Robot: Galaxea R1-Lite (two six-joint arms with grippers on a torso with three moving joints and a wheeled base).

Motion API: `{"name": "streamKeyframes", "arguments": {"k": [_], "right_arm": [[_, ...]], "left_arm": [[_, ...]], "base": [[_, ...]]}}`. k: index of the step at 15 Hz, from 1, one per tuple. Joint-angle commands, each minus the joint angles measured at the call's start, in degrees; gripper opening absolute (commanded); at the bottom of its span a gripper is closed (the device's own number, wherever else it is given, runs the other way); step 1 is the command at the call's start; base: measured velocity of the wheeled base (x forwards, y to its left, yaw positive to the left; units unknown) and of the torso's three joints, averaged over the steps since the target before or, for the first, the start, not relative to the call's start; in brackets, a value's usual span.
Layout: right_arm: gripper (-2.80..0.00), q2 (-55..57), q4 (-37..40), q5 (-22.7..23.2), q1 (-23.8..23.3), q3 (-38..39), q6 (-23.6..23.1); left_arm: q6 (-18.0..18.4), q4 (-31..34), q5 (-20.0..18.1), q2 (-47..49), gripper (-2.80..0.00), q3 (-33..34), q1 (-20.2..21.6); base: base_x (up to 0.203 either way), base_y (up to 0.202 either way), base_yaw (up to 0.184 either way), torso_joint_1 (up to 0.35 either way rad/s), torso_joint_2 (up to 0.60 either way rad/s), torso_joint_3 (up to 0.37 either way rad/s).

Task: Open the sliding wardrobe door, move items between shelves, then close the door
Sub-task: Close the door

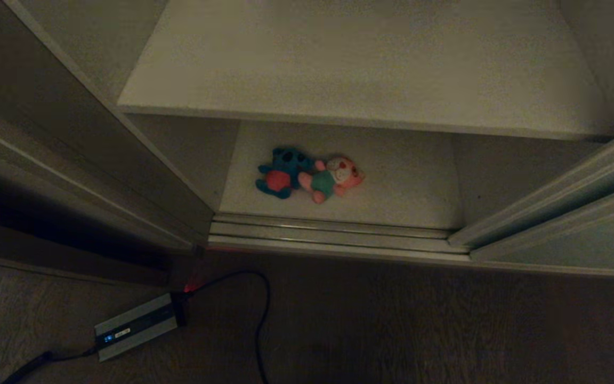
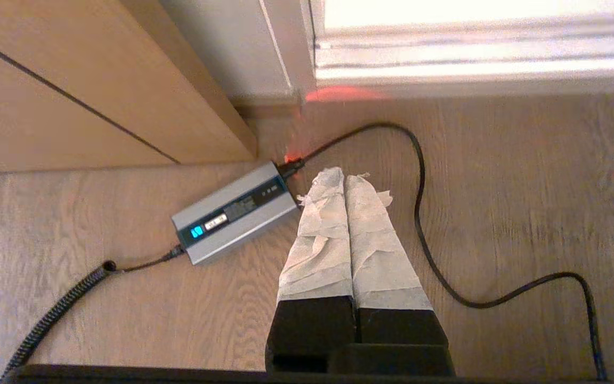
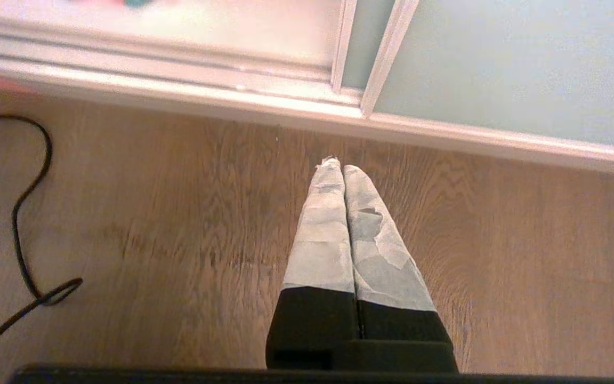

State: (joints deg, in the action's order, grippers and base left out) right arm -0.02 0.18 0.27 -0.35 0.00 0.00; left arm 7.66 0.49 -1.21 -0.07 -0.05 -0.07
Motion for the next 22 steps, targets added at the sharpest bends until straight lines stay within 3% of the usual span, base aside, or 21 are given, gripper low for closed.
{"name": "streamKeyframes", "arguments": {"k": [1, 16, 22], "right_arm": [[-2.8, 0.0, 0.0, 0.0, 0.0, 0.2, 0.0], [-2.8, 0.0, 0.0, 0.0, 0.0, 0.2, -0.1], [-2.8, 0.0, 0.0, 0.0, 0.0, 0.2, 0.0]], "left_arm": [[0.0, 0.0, 0.1, 0.2, -2.8, 0.0, 0.0], [-0.3, 0.0, 0.1, 0.2, -2.8, 0.0, 0.0], [0.1, 0.0, 0.0, 0.2, -2.8, 0.0, 0.1]], "base": [[0.0, 0.0, 0.0, 0.003, 0.0, 0.2], [0.0, 0.0, 0.0, 0.0, 0.0, 0.204], [0.0, 0.0, 0.0, 0.0, 0.0, 0.02]]}}
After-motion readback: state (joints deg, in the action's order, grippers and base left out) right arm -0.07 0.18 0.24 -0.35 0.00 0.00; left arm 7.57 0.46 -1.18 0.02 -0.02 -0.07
